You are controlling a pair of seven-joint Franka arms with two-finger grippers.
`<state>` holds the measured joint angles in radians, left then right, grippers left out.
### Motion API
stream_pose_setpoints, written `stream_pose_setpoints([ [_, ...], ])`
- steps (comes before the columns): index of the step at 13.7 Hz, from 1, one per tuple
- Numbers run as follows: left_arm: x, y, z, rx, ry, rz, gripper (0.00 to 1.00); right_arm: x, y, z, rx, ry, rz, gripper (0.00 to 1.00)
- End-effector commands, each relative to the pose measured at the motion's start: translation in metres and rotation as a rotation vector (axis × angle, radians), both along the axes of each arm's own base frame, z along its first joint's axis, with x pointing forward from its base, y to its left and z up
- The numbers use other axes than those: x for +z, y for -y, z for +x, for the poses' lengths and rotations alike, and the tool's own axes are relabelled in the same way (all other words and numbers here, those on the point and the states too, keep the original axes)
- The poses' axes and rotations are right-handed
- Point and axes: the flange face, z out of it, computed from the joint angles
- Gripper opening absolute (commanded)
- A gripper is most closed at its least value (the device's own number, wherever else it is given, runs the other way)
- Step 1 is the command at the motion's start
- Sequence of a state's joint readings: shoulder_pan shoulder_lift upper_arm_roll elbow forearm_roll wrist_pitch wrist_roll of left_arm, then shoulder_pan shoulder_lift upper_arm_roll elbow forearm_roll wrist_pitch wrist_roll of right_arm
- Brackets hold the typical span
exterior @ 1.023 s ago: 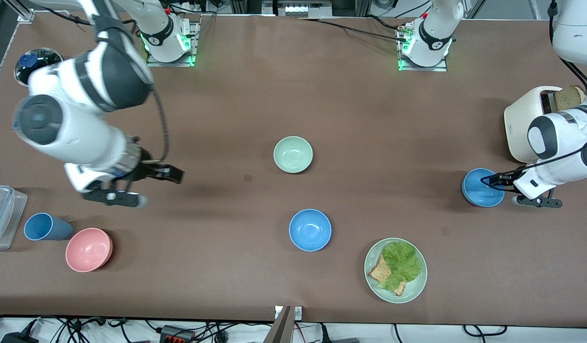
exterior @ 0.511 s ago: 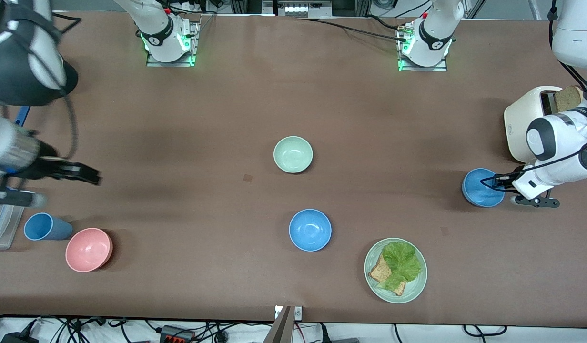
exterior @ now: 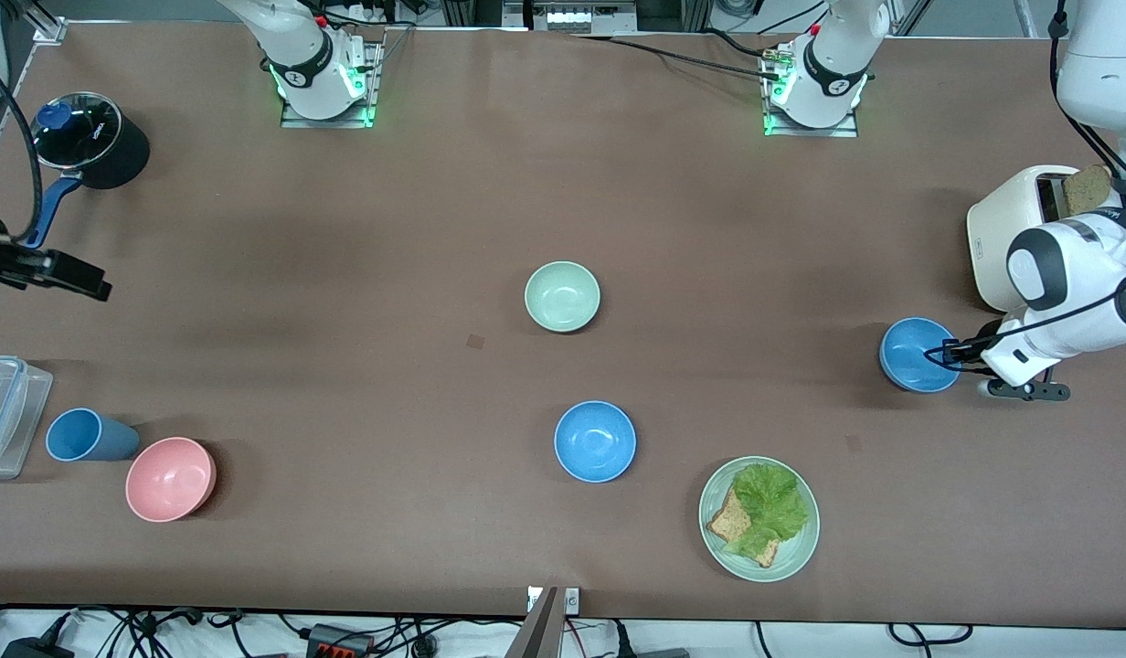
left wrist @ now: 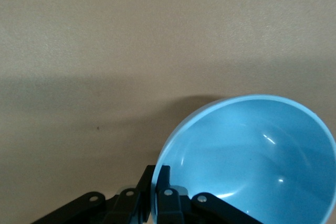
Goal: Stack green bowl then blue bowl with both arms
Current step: 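Open the right gripper and withdraw while the left gripper grasps the blue bowl, then lift the blue bowl with the left gripper toward the green bowl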
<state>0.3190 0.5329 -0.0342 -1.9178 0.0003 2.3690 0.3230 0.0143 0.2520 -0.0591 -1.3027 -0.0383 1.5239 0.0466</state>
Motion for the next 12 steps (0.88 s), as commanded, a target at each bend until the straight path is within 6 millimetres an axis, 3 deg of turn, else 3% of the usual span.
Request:
stream_pose_setpoints([
  [1, 0.003, 0.011, 0.004, -0.01, -0.021, -0.043, 0.01, 0.017, 0.012, -0.011, 0.031, 0.01, 0.02, 1.0],
  [3, 0.026, 0.028, 0.005, -0.01, -0.057, -0.109, 0.01, 0.013, 0.01, -0.017, 0.035, 0.014, 0.02, 1.0],
  [8, 0.089, 0.091, -0.001, -0.013, -0.124, -0.229, 0.01, -0.005, 0.011, -0.066, 0.039, 0.054, 0.017, 1.0],
  [10, 0.112, 0.13, -0.005, 0.021, -0.148, -0.232, 0.01, -0.008, 0.011, -0.068, 0.039, 0.046, 0.018, 1.0],
  [12, 0.13, 0.187, -0.012, 0.072, -0.161, -0.215, 0.01, -0.011, 0.011, -0.068, 0.039, 0.041, 0.017, 1.0],
])
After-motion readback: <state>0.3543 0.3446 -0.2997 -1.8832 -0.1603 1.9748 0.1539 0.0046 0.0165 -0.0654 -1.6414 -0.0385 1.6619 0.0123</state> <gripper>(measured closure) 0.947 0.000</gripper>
